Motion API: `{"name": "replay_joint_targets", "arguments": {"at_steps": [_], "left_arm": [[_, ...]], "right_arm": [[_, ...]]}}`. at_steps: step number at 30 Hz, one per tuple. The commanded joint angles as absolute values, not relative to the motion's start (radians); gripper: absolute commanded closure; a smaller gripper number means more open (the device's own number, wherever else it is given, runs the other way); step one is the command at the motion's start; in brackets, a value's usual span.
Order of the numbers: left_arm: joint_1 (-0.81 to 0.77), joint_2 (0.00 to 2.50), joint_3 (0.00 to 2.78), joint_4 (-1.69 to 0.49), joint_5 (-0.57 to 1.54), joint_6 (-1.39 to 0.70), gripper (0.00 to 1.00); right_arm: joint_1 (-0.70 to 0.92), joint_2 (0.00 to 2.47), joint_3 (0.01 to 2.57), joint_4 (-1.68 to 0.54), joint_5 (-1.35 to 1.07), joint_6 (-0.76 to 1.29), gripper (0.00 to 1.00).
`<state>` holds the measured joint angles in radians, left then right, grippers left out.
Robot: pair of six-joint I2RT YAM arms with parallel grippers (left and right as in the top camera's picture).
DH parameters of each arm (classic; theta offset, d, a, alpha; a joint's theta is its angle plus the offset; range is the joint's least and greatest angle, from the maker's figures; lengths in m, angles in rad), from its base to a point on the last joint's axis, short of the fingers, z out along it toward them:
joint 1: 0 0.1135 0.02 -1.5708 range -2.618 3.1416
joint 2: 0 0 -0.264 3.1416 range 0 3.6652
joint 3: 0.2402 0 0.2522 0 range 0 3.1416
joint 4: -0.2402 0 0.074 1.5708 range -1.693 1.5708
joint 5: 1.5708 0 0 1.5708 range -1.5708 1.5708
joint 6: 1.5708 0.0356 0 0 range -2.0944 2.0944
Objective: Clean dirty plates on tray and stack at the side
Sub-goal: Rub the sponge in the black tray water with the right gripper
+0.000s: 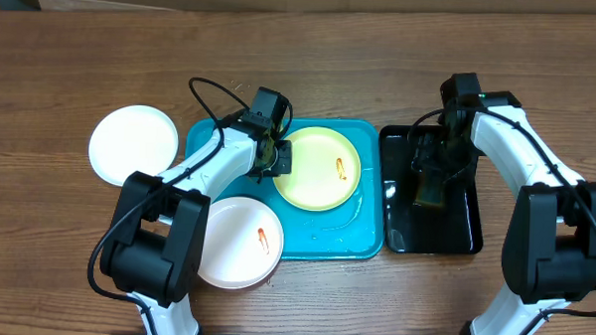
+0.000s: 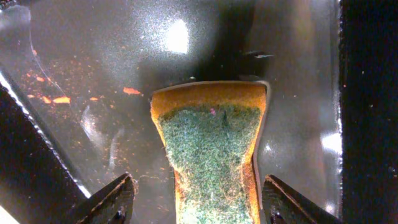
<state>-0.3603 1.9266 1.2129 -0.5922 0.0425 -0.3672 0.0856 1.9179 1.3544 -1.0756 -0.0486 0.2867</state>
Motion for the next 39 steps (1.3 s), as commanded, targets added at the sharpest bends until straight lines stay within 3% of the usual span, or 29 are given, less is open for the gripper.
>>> {"name": "replay_joint_targets", "arguments": {"at_steps": [1, 7, 8, 10, 11, 13, 14, 15, 16, 20, 24, 26, 27, 29, 31, 32, 34, 36, 39], "left_arm": [[-0.367, 1.948, 1.214, -0.597, 0.045, -0.367, 0.95], [-0.367, 1.948, 1.221, -0.602, 0.045, -0.366, 0.94], [-0.367, 1.948, 1.221, -0.602, 0.045, -0.366, 0.93], [-0.367, 1.948, 1.222, -0.605, 0.045, -0.366, 0.92], [-0.367, 1.948, 1.222, -0.606, 0.045, -0.366, 0.92], [-0.367, 1.948, 1.222, -0.611, 0.045, -0.366, 0.91], [-0.367, 1.948, 1.222, -0.613, 0.045, -0.366, 0.9], [-0.367, 1.948, 1.222, -0.614, 0.045, -0.366, 0.89], [-0.367, 1.948, 1.222, -0.616, 0.046, -0.366, 0.89], [-0.365, 1.948, 1.222, -0.622, 0.045, -0.366, 0.89], [-0.369, 1.948, 1.222, -0.625, 0.05, -0.366, 0.89], [-0.369, 1.948, 1.222, -0.624, 0.053, -0.367, 0.89], [-0.369, 1.948, 1.222, -0.624, 0.053, -0.367, 0.89], [-0.369, 1.948, 1.222, -0.625, 0.053, -0.367, 0.89], [-0.369, 1.948, 1.222, -0.627, 0.053, -0.366, 0.89], [-0.369, 1.948, 1.222, -0.628, 0.053, -0.366, 0.88], [-0.369, 1.948, 1.222, -0.628, 0.053, -0.366, 0.88], [-0.369, 1.948, 1.222, -0.628, 0.053, -0.366, 0.86], [-0.369, 1.948, 1.222, -0.631, 0.053, -0.366, 0.86]], "right_arm": [[0.083, 1.921, 1.349, -1.067, -0.034, 0.279, 0.33], [0.083, 1.923, 1.254, -0.935, 0.014, 0.28, 0.35], [0.083, 1.923, 1.243, -0.92, 0.014, 0.281, 0.42], [0.083, 1.923, 1.229, -0.912, 0.012, 0.281, 0.96], [0.083, 1.923, 1.229, -0.918, 0.007, 0.28, 0.96], [0.083, 1.922, 1.238, -0.926, 0.006, 0.28, 0.94], [0.083, 1.921, 1.252, -0.933, 0.006, 0.28, 0.56], [0.083, 1.921, 1.266, -0.941, 0.006, 0.28, 0.39], [0.083, 1.921, 1.28, -0.945, 0.006, 0.28, 0.32], [0.083, 1.921, 1.297, -0.923, 0.03, 0.28, 0.29], [0.083, 1.925, 1.29, -0.904, 0.047, 0.281, 0.32], [0.083, 1.925, 1.279, -0.893, 0.047, 0.281, 0.4], [0.083, 1.926, 1.271, -0.889, 0.047, 0.281, 0.51], [0.083, 1.926, 1.257, -0.883, 0.047, 0.282, 0.83], [0.083, 1.926, 1.252, -0.883, 0.039, 0.284, 0.88], [0.083, 1.926, 1.253, -0.883, 0.028, 0.284, 0.78], [0.083, 1.922, 1.275, -0.907, -0.012, 0.28, 0.43], [0.081, 1.918, 1.311, -0.961, -0.05, 0.28, 0.32], [0.081, 1.917, 1.342, -1.058, -0.054, 0.28, 0.29]]}}
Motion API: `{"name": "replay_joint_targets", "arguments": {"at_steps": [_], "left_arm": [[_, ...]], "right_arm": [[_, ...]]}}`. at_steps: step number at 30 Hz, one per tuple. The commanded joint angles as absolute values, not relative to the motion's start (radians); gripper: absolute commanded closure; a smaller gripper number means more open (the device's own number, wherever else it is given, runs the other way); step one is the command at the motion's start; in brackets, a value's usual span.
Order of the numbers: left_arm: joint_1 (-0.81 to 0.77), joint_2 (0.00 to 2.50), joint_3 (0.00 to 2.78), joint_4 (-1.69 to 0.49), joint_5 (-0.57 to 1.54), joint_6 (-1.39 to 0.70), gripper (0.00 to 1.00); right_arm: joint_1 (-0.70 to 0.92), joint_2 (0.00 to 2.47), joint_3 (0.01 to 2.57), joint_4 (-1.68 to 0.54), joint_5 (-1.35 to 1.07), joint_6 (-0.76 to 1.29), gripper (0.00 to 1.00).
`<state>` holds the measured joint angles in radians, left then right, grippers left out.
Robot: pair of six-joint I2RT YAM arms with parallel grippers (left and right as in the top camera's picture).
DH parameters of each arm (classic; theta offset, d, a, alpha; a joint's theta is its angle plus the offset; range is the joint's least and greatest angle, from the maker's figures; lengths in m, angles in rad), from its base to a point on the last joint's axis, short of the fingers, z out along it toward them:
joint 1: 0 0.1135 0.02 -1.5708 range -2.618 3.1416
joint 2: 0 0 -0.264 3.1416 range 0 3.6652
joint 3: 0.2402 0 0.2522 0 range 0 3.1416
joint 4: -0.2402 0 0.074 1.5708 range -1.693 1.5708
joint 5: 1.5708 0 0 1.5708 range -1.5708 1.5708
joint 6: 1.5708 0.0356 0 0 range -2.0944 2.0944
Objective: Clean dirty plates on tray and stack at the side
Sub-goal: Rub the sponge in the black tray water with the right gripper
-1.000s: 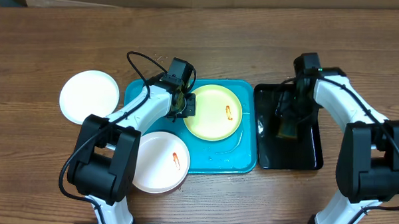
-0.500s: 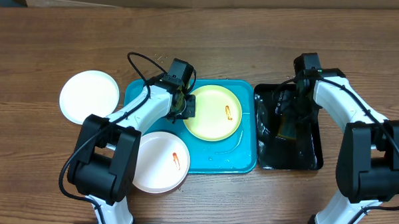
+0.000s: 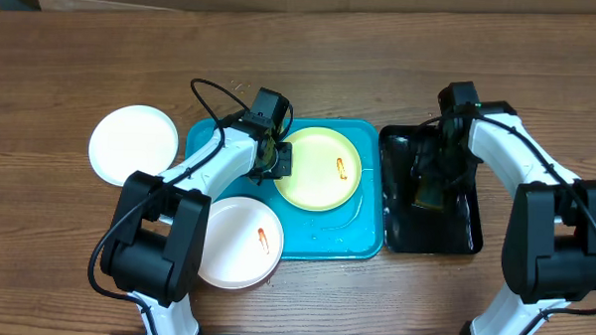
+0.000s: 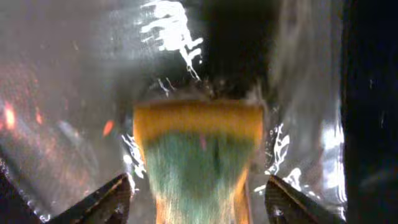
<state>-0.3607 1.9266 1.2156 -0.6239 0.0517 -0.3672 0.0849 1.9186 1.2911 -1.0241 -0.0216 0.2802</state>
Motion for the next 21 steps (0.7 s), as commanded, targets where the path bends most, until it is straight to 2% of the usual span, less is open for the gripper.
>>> {"name": "replay_joint_targets", "arguments": {"at_steps": [1, 5, 12, 14, 17, 18, 21], "left_arm": [[-0.369, 1.948, 1.222, -0.631, 0.053, -0.367, 0.86], [-0.369, 1.948, 1.222, -0.632, 0.053, -0.366, 0.86], [-0.369, 1.948, 1.222, -0.629, 0.06, -0.366, 0.86], [-0.369, 1.948, 1.222, -0.627, 0.06, -0.366, 0.86], [-0.369, 1.948, 1.222, -0.628, 0.06, -0.366, 0.86], [-0.369, 1.948, 1.222, -0.629, 0.06, -0.366, 0.86], [-0.369, 1.948, 1.222, -0.627, 0.06, -0.366, 0.85]], "right_arm": [[0.081, 1.917, 1.342, -1.074, -0.054, 0.28, 0.3], [0.085, 1.921, 1.32, -1.087, -0.054, 0.28, 0.47], [0.085, 1.921, 1.251, -1.0, -0.054, 0.28, 0.49], [0.084, 1.921, 1.249, -0.989, -0.054, 0.28, 0.58], [0.084, 1.921, 1.249, -0.991, -0.054, 0.28, 0.89], [0.084, 1.921, 1.25, -0.994, -0.054, 0.28, 0.96], [0.084, 1.921, 1.25, -1.013, -0.055, 0.28, 0.96]]}}
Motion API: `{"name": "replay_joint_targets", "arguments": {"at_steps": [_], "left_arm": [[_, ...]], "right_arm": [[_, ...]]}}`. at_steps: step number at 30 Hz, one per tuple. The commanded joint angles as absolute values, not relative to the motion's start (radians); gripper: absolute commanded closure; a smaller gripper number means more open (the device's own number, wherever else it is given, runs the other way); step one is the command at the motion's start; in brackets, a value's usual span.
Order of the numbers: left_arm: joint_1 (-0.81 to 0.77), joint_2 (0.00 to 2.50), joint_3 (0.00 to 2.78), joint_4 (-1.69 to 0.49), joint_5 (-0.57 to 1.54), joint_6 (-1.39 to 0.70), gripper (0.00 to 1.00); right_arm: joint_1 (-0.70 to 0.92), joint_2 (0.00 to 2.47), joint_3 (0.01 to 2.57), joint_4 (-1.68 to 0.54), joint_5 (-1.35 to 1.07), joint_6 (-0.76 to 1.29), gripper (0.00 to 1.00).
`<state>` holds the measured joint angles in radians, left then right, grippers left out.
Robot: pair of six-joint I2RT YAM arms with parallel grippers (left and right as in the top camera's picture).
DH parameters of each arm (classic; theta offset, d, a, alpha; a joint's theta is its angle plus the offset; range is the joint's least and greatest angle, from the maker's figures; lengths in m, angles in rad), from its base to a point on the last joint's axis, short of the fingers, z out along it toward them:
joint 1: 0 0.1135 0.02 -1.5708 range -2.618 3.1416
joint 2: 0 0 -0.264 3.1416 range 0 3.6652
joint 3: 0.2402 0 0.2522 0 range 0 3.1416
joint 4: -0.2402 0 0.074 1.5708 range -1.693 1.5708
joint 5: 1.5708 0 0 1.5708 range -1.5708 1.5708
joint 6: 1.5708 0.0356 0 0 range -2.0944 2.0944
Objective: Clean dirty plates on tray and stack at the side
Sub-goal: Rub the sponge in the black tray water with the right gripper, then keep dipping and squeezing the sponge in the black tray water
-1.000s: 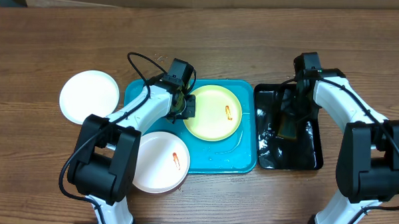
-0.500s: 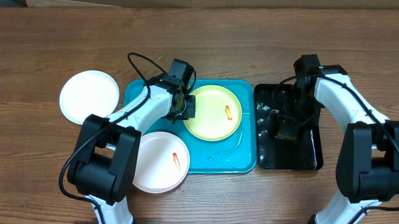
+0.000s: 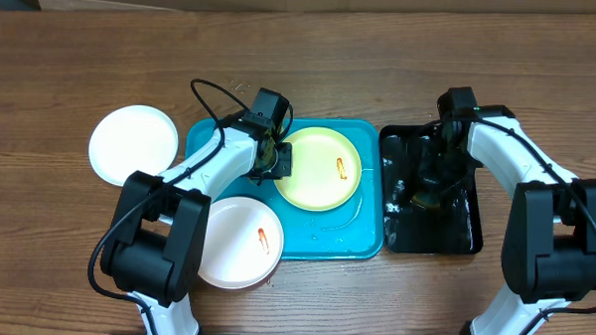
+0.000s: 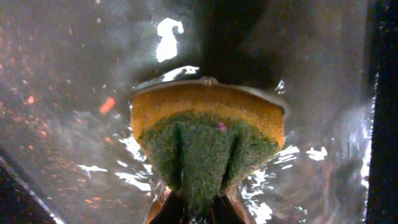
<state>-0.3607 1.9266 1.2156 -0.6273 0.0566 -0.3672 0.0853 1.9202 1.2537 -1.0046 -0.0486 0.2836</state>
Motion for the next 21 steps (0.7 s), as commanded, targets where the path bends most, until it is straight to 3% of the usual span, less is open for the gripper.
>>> {"name": "replay_joint_targets", "arguments": {"at_steps": [1, 5, 12, 21], "left_arm": [[-0.369, 1.948, 1.222, -0.626, 0.06, -0.366, 0.85], [-0.369, 1.948, 1.222, -0.622, 0.06, -0.366, 0.85], [-0.369, 1.948, 1.222, -0.613, 0.06, -0.366, 0.84], [-0.369, 1.948, 1.222, -0.575, 0.059, -0.362, 0.83]], "right_arm": [[0.084, 1.921, 1.25, -1.019, -0.054, 0.28, 0.96], [0.084, 1.92, 1.265, -1.052, -0.083, 0.192, 0.96], [0.11, 1.865, 1.295, -1.122, -0.101, 0.22, 0.96], [0.226, 1.857, 1.293, -1.158, 0.08, 0.337, 0.96]]}}
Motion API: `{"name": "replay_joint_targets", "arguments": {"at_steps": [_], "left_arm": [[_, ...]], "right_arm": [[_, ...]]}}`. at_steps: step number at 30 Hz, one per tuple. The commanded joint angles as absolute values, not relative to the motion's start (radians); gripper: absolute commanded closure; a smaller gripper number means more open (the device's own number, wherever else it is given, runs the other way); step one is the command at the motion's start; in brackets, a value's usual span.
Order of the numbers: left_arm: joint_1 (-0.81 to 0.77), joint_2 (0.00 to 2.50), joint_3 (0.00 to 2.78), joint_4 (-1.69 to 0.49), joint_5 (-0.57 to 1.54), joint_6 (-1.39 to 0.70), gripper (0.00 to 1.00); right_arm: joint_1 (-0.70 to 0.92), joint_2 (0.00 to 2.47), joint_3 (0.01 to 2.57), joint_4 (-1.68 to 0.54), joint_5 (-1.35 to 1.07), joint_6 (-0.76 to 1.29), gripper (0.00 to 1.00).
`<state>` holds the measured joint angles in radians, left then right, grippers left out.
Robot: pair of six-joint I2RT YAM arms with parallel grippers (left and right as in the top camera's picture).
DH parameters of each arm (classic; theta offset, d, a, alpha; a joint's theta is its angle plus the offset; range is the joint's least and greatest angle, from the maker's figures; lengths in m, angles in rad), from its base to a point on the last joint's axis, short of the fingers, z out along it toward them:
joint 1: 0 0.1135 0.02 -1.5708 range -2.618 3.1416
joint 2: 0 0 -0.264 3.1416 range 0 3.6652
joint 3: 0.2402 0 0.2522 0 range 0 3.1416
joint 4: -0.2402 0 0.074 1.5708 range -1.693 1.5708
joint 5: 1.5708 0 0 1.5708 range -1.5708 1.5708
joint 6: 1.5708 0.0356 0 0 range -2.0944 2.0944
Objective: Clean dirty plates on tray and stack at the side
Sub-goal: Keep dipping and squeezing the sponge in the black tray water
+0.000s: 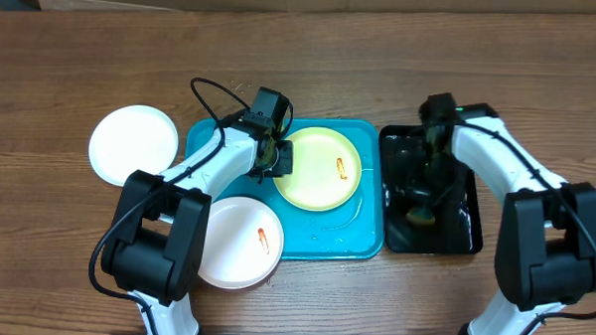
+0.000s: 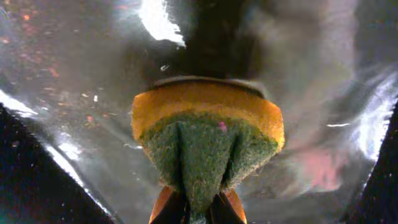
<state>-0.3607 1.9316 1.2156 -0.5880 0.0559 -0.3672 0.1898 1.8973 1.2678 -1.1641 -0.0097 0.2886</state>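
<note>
A yellow-green plate (image 1: 318,168) with an orange smear lies on the teal tray (image 1: 365,235). My left gripper (image 1: 275,159) sits at that plate's left rim, and how its jaws stand is hidden from above. A white plate (image 1: 238,241) with an orange smear overlaps the tray's lower left corner. A clean white plate (image 1: 134,145) rests on the table to the left. My right gripper (image 2: 199,214) is shut on a yellow and green sponge (image 2: 207,142), pinched and folded, over the wet black basin (image 1: 465,228).
Water with orange specks glistens on the floor of the black basin (image 2: 68,93). A puddle (image 1: 341,224) lies on the teal tray below the yellow-green plate. Bare wooden table surrounds the tray and basin.
My right gripper, still pinching the sponge, has shifted left within the basin and sits higher above the water. The left arm and the plates have not moved.
My right gripper stood open around the sponge lying in the basin, and was still open with the water stirred. Then it was shut on the sponge, folding it. Now it holds the sponge farther left over the basin. The left gripper stayed at the yellow-green plate.
</note>
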Motion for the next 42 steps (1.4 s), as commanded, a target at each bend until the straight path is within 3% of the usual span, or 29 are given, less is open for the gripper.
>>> {"name": "replay_joint_targets", "arguments": {"at_steps": [1, 13, 20, 25, 27, 29, 31, 33, 37, 38, 39, 40, 41, 42], "left_arm": [[-0.369, 1.948, 1.222, -0.57, 0.053, -0.362, 0.83], [-0.369, 1.948, 1.222, -0.564, 0.044, -0.363, 0.81], [-0.369, 1.948, 1.222, -0.565, 0.042, -0.362, 0.76], [-0.371, 1.948, 1.222, -0.564, 0.045, -0.363, 0.76], [-0.371, 1.948, 1.222, -0.564, 0.044, -0.363, 0.76], [-0.371, 1.948, 1.222, -0.564, 0.044, -0.363, 0.76], [-0.371, 1.948, 1.222, -0.564, 0.044, -0.363, 0.76], [-0.371, 1.948, 1.222, -0.564, 0.044, -0.362, 0.76], [-0.371, 1.948, 1.222, -0.564, 0.044, -0.363, 0.71], [-0.371, 1.948, 1.222, -0.563, 0.044, -0.363, 0.69], [-0.371, 1.948, 1.222, -0.562, 0.044, -0.363, 0.69], [-0.371, 1.948, 1.222, -0.562, 0.044, -0.363, 0.69], [-0.371, 1.948, 1.222, -0.563, 0.044, -0.363, 0.69], [-0.371, 1.948, 1.222, -0.564, 0.044, -0.363, 0.69]], "right_arm": [[0.241, 1.857, 1.293, -1.157, 0.107, 0.353, 0.96], [0.251, 1.857, 1.29, -1.145, 0.12, 0.329, 0.94], [0.251, 1.857, 1.289, -1.131, 0.12, 0.329, 0.56], [0.251, 1.857, 1.251, -1.091, 0.123, 0.331, 0.5], [0.251, 1.857, 1.229, -1.06, 0.123, 0.336, 0.55], [0.251, 1.857, 1.217, -1.036, 0.122, 0.346, 0.75], [0.251, 1.857, 1.218, -1.033, 0.123, 0.345, 0.81], [0.251, 1.857, 1.219, -1.032, 0.128, 0.344, 0.96], [0.251, 1.857, 1.229, -1.034, 0.127, 0.305, 0.96], [0.251, 1.857, 1.232, -1.038, 0.128, 0.298, 0.91], [0.25, 1.857, 1.234, -1.041, 0.127, 0.292, 0.71], [0.25, 1.857, 1.234, -1.043, 0.127, 0.292, 0.57], [0.25, 1.857, 1.233, -1.045, 0.127, 0.292, 0.5], [0.25, 1.857, 1.229, -1.045, 0.127, 0.293, 0.5]]}}
